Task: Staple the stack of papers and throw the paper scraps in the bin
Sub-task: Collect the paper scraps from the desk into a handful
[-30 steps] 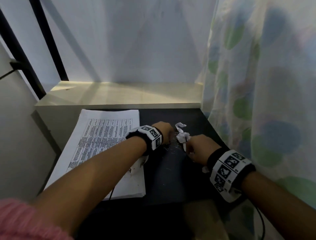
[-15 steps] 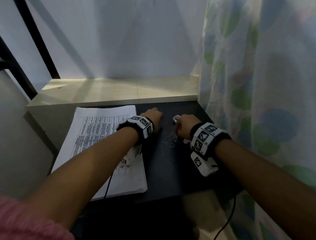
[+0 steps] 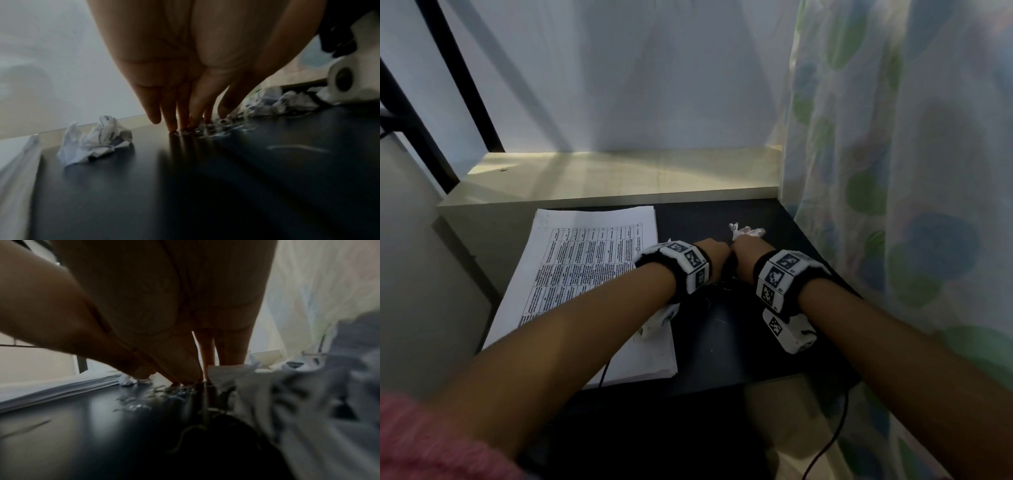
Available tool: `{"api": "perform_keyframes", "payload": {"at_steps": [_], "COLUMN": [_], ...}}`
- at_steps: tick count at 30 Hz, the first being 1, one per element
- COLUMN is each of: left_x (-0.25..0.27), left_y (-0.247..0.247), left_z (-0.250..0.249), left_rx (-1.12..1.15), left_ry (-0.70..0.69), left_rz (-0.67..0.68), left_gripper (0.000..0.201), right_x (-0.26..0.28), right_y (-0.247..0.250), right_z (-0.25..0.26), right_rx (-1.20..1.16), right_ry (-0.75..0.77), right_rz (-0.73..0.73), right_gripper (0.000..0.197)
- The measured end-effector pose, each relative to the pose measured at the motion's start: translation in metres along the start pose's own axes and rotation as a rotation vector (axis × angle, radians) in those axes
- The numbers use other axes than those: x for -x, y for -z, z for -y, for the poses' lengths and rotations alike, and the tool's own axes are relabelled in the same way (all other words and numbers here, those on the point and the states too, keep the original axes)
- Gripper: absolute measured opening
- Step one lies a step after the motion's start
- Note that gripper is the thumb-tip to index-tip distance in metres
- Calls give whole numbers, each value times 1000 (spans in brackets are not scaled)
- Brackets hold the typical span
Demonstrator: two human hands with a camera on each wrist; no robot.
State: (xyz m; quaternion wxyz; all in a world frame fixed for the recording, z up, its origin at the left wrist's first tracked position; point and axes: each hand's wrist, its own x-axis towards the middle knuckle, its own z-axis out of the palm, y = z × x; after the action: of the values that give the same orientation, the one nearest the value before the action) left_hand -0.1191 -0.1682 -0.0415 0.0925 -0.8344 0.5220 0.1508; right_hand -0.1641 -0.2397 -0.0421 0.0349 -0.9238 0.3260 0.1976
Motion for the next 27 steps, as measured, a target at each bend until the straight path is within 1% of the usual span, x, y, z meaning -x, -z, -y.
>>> {"api": "perform_keyframes", "payload": {"at_steps": [2,3,6,7,9,11,14,15,17,19,21,23,25,27], "left_x": [12,15,30,35,42,43,41,41,41,42,46,48,49,47], "left_y": [-6,-9,-14,-14,-14,-14,-17,-18,-20,-21,-21,-21,-20,-18], "left_z": [5,9,20,22,24,23,20,18,14,9,7,10,15,18], "left_rx": [18,54,196,232,235,203,126,110,112,134,169,195,181,151], "left_ry": [-42,-47,-74,-88,-71,-33,-14,-17,-30,-50,-44,-33,-13,-4], "left_rz": [-6,-17,-78,-108,-159,-168,-97,-92,-95,-93,-93,-127,-144,-141], "left_gripper": [36,36,35,35,34,32,33,33,33,32,33,32,31,34], "right_x": [19,26,44,50,54,52,51,51,56,59,62,68,74,79], "right_y": [-12,-17,-24,-23,-17,-15,-13,-15,-19,-27,-29,-26,-23,-25], "right_z": [-7,-9,-11,-13,-17,-21,-18,-17,-13,-11,-12,-18,-27,-33], "right_rx": [-86,-95,-93,-120,-189,-224,-135,-97,-21,-12,-57,-152,-224,-212], "right_ry": [128,171,210,224,229,201,128,117,131,184,220,240,235,198], "right_rz": [-77,-97,-90,-99,-108,-110,-94,-97,-119,-156,-166,-194,-245,-259], "right_gripper": [42,35,29,27,31,37,38,37,35,32,31,31,34,34]}}
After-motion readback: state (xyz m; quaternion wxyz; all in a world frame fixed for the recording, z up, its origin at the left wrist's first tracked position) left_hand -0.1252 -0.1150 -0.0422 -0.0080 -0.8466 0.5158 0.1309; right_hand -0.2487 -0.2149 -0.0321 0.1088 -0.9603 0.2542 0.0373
